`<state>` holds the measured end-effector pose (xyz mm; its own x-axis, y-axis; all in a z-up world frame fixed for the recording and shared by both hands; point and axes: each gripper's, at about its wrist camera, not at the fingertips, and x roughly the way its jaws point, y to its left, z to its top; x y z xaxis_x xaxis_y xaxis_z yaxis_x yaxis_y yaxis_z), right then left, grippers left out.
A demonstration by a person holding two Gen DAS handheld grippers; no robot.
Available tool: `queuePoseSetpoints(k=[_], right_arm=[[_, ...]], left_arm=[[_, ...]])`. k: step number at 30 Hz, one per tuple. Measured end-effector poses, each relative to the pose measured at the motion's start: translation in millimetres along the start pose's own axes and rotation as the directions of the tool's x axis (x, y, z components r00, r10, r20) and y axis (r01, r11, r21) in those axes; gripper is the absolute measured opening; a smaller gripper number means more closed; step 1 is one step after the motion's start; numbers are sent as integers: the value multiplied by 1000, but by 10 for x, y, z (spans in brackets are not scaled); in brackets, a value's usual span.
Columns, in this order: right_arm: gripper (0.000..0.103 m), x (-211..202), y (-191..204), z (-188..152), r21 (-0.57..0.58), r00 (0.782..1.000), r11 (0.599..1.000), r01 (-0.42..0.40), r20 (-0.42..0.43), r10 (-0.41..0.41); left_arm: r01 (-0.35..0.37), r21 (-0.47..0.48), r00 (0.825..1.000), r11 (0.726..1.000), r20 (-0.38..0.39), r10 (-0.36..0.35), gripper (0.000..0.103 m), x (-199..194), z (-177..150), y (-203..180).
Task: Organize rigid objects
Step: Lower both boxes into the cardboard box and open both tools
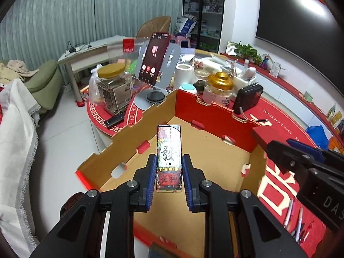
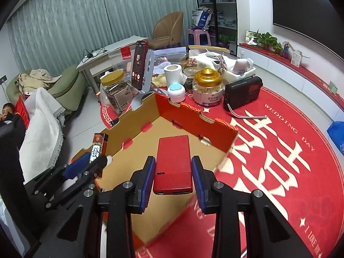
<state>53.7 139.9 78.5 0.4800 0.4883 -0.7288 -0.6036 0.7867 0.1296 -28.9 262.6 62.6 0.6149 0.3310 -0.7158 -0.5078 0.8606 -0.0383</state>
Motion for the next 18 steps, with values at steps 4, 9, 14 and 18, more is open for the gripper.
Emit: queuePoseSetpoints(k=[4, 9, 14, 18], right_arm=[[36, 245, -40, 94, 16, 999, 1000, 5, -42, -4], [36, 482, -83, 119, 17, 997, 1000, 21, -77, -20], [36, 698, -111, 130, 8, 993, 999, 42, -107, -41], [36, 811, -132, 127, 4, 991, 999, 50, -124, -49]], left_arm=[[5, 1, 999, 1000, -52, -5, 25, 265, 74, -40], [7, 1, 995, 1000, -99, -7, 25, 534, 122, -96], [5, 0, 990, 1000, -137, -4, 25, 688, 122, -138], [12, -10, 985, 1000, -174, -14, 25, 804, 97, -150]])
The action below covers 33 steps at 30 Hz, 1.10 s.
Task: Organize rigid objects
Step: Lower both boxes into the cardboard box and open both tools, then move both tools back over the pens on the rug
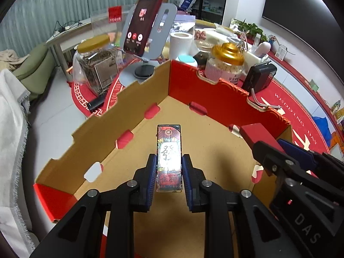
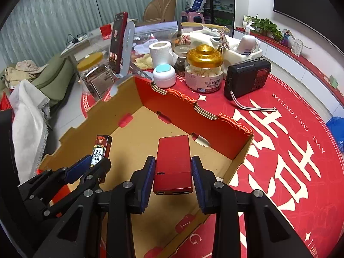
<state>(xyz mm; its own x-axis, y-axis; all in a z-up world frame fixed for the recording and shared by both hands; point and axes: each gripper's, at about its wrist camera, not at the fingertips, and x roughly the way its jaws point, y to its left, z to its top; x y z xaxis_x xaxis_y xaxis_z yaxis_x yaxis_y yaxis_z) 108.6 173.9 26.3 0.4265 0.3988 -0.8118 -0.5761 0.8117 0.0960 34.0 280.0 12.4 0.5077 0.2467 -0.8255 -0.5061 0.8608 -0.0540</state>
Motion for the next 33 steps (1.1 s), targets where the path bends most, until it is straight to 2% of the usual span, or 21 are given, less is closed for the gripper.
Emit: queuePoseSetpoints(k=[8, 13, 15, 16, 17, 19, 20, 21, 22, 23, 25, 29, 31, 33], right_arm=[[36, 196, -74, -33, -2, 999, 1000, 28, -46, -28], [36, 257, -139, -114, -36, 992, 995, 92, -80, -95], [36, 233, -157, -154, -51, 990, 994, 97, -100, -102], [36, 219, -174, -176, -50, 988, 994, 102, -111, -107], [36, 202, -194, -194, -47, 988, 994, 101, -115, -106], [38, 154, -217, -207, -50, 990, 994, 96, -100, -100], [60, 122, -226, -204, -53, 991, 994, 95, -86, -99], [73, 36, -245, -197, -48, 997, 997, 68, -40, -70], [94, -28, -248, -193, -46, 999, 998, 53, -10, -53], [101, -130, -249, -196, -44, 998, 997, 59, 32, -57], [101, -400, -239, -224, -60, 990, 995, 79, 121, -71], [101, -794, -337, -436, -90, 983, 991, 97, 168, -80], [101, -939, -530, -662, -62, 984, 992, 109, 148, -99], [101, -1054, -836, -943, 29, 986, 991, 131, 103, -133]], left_arm=[[-12, 32, 998, 999, -59, 14, 25, 147, -34, -82], [-27, 111, 988, 993, -150, 43, 26, 252, -99, -218], [-20, 132, 985, 991, -166, 42, 34, 255, -130, -267], [-21, 140, 984, 990, -172, 45, 47, 255, -146, -285], [-21, 144, 983, 989, -178, 46, 67, 256, -147, -293], [-15, 138, 980, 990, -193, 41, 88, 265, -136, -284], [-12, 133, 981, 991, -191, 37, 89, 254, -139, -271], [1, 125, 981, 992, -191, 23, 91, 241, -133, -253], [13, 111, 982, 994, -187, 8, 98, 228, -125, -228], [21, 99, 984, 995, -178, -3, 103, 218, -118, -213], [49, 61, 991, 997, -124, -41, 103, 122, -117, -151], [57, 84, 998, 995, 26, -60, 103, -254, -174, -162], [133, 124, 986, 983, 84, -143, 103, -529, -292, -265], [206, 184, 969, 961, 99, -226, 103, -743, -430, -415]])
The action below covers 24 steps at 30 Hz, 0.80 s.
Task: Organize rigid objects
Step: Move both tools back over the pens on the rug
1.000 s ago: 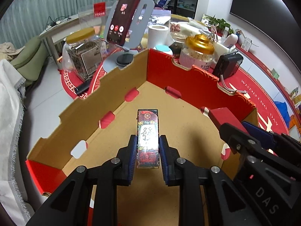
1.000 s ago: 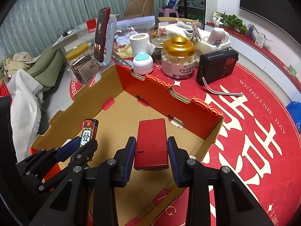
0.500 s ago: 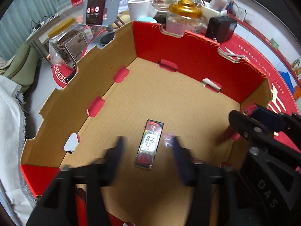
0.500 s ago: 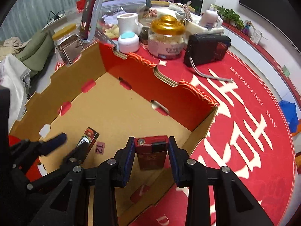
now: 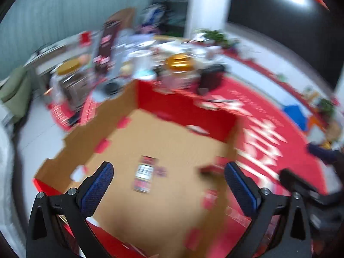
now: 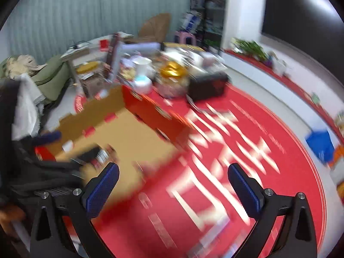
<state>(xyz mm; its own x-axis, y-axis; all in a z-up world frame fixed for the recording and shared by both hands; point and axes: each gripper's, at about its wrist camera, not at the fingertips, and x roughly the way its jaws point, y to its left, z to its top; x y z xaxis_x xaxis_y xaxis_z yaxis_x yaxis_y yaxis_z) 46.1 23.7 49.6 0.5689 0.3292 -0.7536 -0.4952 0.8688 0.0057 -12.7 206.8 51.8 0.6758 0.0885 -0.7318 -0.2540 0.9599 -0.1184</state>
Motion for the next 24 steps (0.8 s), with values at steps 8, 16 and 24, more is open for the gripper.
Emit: queuePoseSetpoints(k=[8, 16, 24], right_arm=[[101, -361, -1051, -1043, 364, 992, 930, 61, -122, -18], [101, -301, -1133, -1650, 407, 972, 907, 111, -233, -15], [101, 112, -868, -1570, 239, 951, 948, 208, -274, -140]], left_arm=[[158, 397, 987, 904, -92, -132, 103, -158, -910, -1247], [141, 541, 985, 829, -162, -61, 103, 18, -1543, -1500], [63, 481, 997, 875, -74, -31, 103, 53, -1659, -1534]])
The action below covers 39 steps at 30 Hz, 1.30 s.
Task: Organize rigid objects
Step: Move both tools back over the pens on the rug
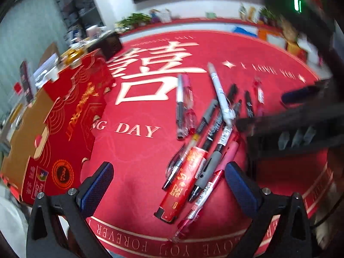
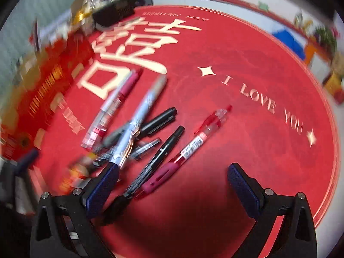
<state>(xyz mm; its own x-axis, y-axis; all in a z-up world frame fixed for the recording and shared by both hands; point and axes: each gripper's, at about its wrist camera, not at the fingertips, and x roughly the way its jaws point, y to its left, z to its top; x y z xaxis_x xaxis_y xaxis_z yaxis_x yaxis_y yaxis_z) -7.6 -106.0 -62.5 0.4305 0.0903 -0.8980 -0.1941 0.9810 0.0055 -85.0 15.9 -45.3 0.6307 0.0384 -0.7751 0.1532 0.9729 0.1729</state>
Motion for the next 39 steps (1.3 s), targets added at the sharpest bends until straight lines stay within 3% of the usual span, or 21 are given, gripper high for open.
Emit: queuePoseSetpoints(k=[2, 6, 10, 12, 15, 17, 23, 25, 33, 36, 39], right_arm=[[101, 36, -29, -17, -35, 997, 996, 81, -9, -81], [101, 21, -328, -48, -5, 992, 992, 127, 16, -127], [101, 22, -625, -35, 45, 986, 985, 167, 4, -168], [101, 3, -750, -43, 69, 982, 980, 189, -10, -189], [101, -123, -846, -98, 102, 988, 983, 151, 18, -154], [101, -154, -890, -104, 122, 990, 983, 135, 24, -139], [101, -151, -913, -96, 152, 996, 985, 79, 23, -84], [101, -168, -907, -90, 152, 997, 986, 67, 31, -72], [101, -209, -954, -72, 182, 998, 983, 35, 37, -43], [101, -227, -964, -78, 186, 998, 982, 37, 40, -45], [101, -248, -983, -85, 185, 998, 982, 43, 42, -52]], left_arm=[[-10, -49, 1000, 999, 18, 10, 103, 19, -3, 42], [-3, -146, 1000, 989, 23, 7, 103, 154, 87, 99], [70, -221, 997, 973, -2, -72, 103, 351, 328, 40], [74, -220, 996, 973, -34, -83, 103, 407, 473, -43], [25, -219, 1000, 975, 12, -22, 103, 305, 684, 21], [-12, -218, 1000, 976, 3, 13, 103, 349, 826, 146], [-103, -226, 988, 969, -140, 73, 103, 712, 928, 447], [-108, -218, 982, 970, -177, 70, 103, 791, 869, 468], [-71, -144, 983, 987, -176, 45, 103, 834, 805, 220], [-69, -157, 983, 985, -181, 40, 103, 873, 848, 276], [-175, -183, 974, 967, -173, 143, 103, 908, 900, 416]])
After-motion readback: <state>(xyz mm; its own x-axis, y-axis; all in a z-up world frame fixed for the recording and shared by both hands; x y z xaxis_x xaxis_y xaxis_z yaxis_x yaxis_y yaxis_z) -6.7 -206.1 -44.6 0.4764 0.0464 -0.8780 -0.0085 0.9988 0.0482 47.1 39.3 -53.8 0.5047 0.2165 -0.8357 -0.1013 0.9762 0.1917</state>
